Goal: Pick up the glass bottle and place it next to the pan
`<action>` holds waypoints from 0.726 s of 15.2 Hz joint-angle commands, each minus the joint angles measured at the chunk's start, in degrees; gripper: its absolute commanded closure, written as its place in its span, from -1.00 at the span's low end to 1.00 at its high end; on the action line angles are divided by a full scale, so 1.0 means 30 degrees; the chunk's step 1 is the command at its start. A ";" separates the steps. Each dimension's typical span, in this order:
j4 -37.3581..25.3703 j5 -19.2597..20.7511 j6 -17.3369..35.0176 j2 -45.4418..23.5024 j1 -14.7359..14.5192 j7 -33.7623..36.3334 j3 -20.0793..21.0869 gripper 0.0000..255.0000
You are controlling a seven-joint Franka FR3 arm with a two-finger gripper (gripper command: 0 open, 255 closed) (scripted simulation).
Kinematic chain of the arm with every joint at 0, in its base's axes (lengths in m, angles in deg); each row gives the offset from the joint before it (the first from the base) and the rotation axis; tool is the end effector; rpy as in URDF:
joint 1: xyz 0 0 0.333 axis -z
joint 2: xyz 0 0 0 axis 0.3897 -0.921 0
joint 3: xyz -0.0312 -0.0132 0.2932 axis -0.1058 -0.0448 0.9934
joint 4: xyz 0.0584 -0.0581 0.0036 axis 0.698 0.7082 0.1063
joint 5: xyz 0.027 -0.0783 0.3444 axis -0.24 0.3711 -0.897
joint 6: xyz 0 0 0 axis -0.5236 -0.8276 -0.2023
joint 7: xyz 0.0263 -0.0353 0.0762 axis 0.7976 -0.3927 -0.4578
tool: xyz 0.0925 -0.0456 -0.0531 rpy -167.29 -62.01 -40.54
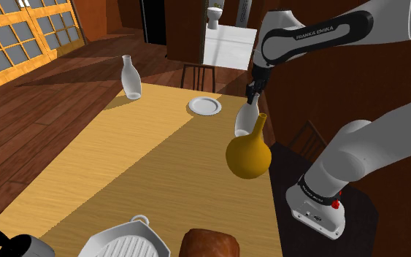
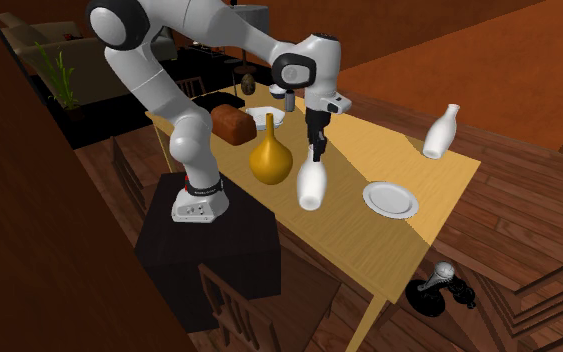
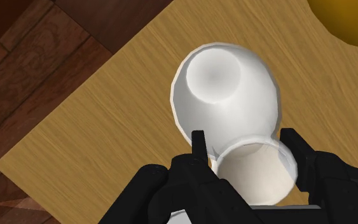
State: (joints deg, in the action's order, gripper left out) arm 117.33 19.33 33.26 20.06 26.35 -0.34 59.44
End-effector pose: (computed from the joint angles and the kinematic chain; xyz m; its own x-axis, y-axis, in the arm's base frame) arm 0.3634 -0.0813 0.4231 0.9998 -0.0180 -0.0013 -0.0180 -0.9995 0.0274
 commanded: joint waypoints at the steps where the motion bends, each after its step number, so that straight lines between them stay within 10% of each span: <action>1: 0.0010 0.0015 0.0001 -0.0015 0.0006 0.0000 -0.0006 1.00; 11: -0.1366 -0.0068 -0.1971 0.0582 -0.0017 -0.0044 0.0122 1.00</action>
State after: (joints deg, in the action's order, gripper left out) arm 114.06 19.18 28.24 21.72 26.32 -0.44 59.76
